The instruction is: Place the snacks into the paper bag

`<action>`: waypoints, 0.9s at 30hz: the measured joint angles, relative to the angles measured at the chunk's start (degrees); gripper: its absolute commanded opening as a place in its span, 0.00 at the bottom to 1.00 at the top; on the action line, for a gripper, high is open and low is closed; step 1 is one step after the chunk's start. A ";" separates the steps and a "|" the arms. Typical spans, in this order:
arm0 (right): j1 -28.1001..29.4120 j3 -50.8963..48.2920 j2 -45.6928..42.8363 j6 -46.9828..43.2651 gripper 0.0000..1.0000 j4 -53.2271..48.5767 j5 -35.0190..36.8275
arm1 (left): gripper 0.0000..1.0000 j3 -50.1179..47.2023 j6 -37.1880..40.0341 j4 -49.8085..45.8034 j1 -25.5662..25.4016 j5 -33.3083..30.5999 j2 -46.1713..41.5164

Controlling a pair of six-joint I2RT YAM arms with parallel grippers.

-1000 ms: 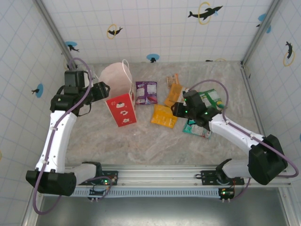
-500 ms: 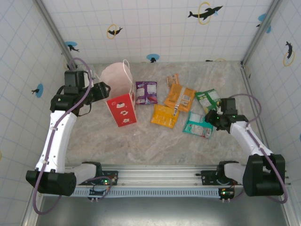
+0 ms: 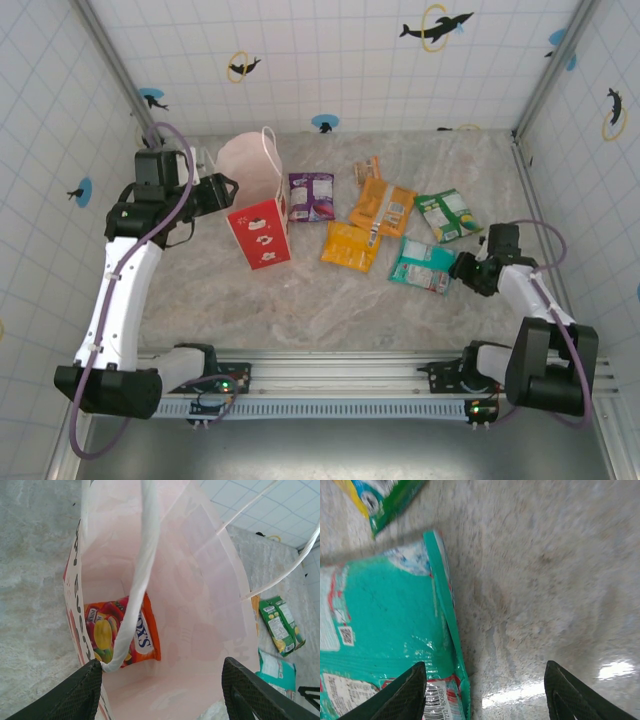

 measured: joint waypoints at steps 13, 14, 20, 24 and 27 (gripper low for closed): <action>7.78 -1.84 1.53 1.07 0.63 2.49 -5.81 | 0.65 0.33 -0.02 -1.33 0.00 -2.21 1.77; 7.74 -1.84 1.18 1.09 0.63 2.08 -5.64 | 0.65 0.33 0.00 -1.33 0.00 -2.45 1.77; 5.07 -1.81 -2.38 0.48 0.64 -1.03 -3.74 | 0.65 0.33 0.00 -1.42 0.00 -3.08 1.77; 4.79 -1.86 -2.19 0.55 0.61 -0.50 -5.57 | 0.65 0.33 -0.02 -1.42 0.00 -3.06 1.77; 4.79 -2.27 -0.79 1.31 0.60 1.99 -7.61 | 0.65 0.33 -0.07 -1.40 0.00 -3.02 1.77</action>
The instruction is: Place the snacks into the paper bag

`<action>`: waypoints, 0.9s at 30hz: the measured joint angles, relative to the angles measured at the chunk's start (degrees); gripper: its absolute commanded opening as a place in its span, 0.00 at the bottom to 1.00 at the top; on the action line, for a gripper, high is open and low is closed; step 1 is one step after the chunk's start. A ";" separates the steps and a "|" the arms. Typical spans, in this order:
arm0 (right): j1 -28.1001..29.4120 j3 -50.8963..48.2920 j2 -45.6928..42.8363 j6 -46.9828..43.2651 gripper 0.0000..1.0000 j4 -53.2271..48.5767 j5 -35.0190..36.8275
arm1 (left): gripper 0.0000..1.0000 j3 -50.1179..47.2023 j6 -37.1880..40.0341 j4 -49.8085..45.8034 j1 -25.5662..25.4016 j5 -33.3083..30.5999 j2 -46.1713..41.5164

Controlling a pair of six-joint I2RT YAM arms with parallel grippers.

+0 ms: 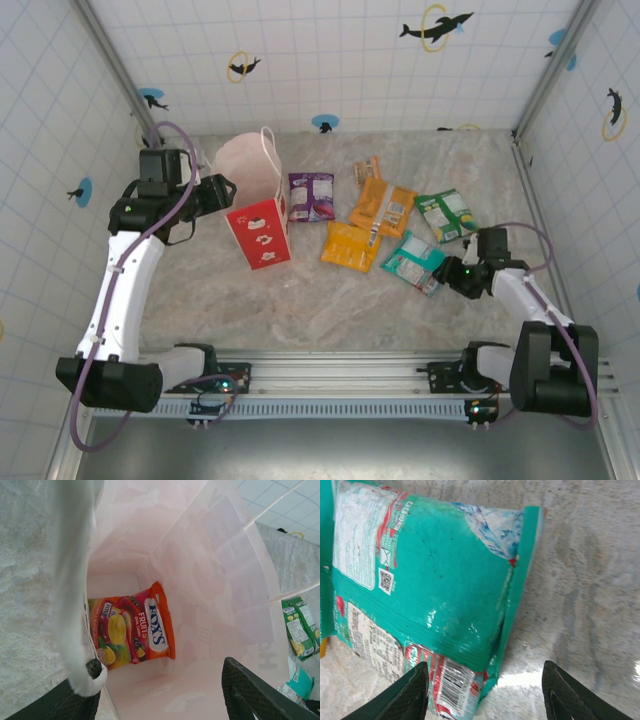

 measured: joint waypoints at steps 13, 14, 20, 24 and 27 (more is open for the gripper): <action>-0.63 -3.76 3.19 1.95 0.34 12.13 -2.91 | 0.64 -0.02 -0.37 0.02 0.00 0.22 0.00; -0.79 -4.22 3.19 2.10 0.30 13.05 -3.26 | 0.64 -0.02 -0.37 0.02 0.00 0.22 0.00; -1.25 -5.33 1.55 2.56 0.09 16.39 -5.20 | 0.64 -0.02 -0.44 0.02 0.00 0.20 0.00; -1.22 -6.43 -2.93 3.06 0.00 16.59 -5.68 | 0.64 -0.02 -0.79 0.02 0.00 0.20 0.00; -1.25 -7.04 -7.02 3.96 0.00 16.57 -5.64 | 0.64 -0.02 -0.83 0.02 0.00 0.15 0.00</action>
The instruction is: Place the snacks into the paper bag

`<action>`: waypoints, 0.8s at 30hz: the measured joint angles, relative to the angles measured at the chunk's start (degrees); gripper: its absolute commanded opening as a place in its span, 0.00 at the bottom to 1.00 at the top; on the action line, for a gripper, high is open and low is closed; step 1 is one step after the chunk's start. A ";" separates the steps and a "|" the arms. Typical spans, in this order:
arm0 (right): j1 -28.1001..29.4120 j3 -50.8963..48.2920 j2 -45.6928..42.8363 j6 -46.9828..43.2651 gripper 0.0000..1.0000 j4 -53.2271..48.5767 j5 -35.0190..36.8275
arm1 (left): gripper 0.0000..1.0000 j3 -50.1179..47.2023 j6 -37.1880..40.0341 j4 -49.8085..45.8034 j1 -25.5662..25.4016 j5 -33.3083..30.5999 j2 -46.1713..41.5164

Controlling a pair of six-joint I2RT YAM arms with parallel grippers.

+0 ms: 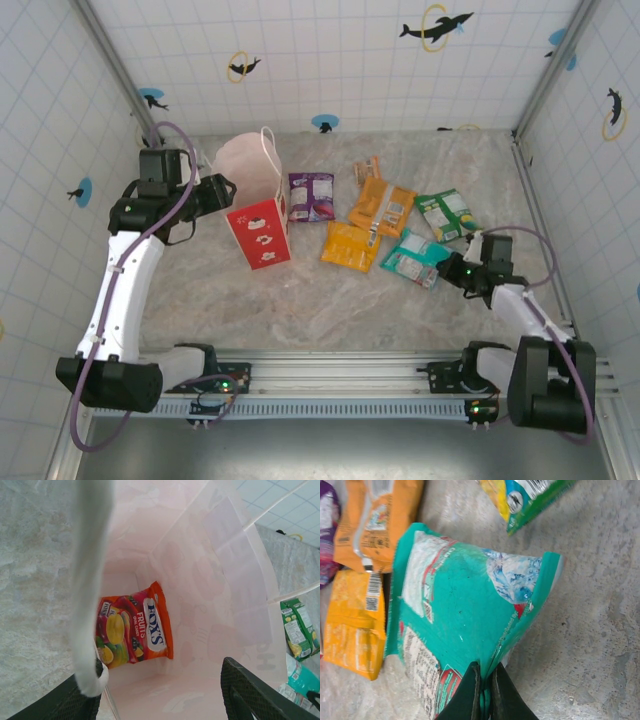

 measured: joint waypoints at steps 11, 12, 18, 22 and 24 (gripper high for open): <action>3.04 1.55 -9.66 3.78 0.00 -0.48 2.82 | 0.64 0.00 -0.63 -0.61 0.00 -1.51 0.04; 3.76 2.29 -9.79 3.89 0.00 -0.81 3.52 | 0.64 0.00 -0.74 -0.74 0.00 -1.73 0.13; 8.85 7.48 -10.16 4.42 0.00 -1.73 7.56 | 0.64 0.00 -1.66 -1.55 0.00 -2.62 0.90; 12.68 11.08 -10.14 4.48 0.00 -1.95 10.27 | 0.64 0.02 -2.34 -1.68 0.02 -3.04 1.01; 14.56 12.96 -10.05 4.50 0.00 -2.12 11.69 | 0.64 0.02 -2.58 -1.68 0.02 -3.15 1.11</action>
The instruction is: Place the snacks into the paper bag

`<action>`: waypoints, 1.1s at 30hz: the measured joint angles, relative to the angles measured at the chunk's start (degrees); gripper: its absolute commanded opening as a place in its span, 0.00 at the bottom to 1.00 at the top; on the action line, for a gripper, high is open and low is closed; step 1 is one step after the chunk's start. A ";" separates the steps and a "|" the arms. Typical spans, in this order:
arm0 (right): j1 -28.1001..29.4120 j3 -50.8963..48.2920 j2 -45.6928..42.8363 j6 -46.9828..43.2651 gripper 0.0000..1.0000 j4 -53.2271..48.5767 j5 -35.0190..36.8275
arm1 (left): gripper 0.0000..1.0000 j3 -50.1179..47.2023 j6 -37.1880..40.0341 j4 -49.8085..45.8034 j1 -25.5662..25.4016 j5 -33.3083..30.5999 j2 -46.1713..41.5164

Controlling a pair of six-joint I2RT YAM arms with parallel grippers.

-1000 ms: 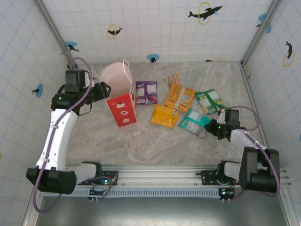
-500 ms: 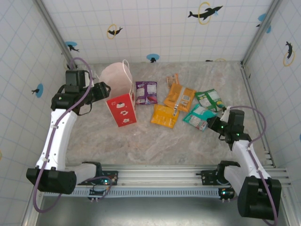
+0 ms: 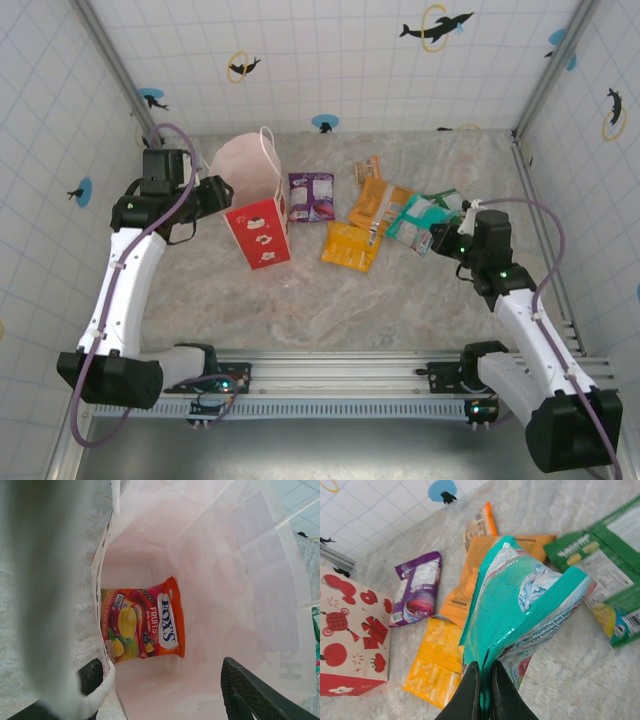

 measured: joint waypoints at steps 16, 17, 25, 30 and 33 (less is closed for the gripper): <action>13.79 17.99 7.89 0.24 0.00 0.00 11.56 | 0.57 -0.02 -5.81 1.84 -0.02 -0.52 0.31; 14.47 19.47 8.90 0.24 0.00 0.00 12.11 | 0.56 -0.02 -5.92 1.90 0.00 -0.72 0.52; 23.28 30.51 15.58 -1.70 0.00 1.01 17.92 | 0.26 -0.31 -7.02 1.92 0.00 -3.13 2.10; 30.18 38.14 20.96 -4.48 0.00 2.32 20.79 | 0.15 -0.48 -7.04 1.88 0.00 -3.56 2.10; 33.79 41.79 23.76 -6.43 0.00 3.45 22.49 | 0.00 -0.76 -6.97 1.92 -0.02 -3.98 2.10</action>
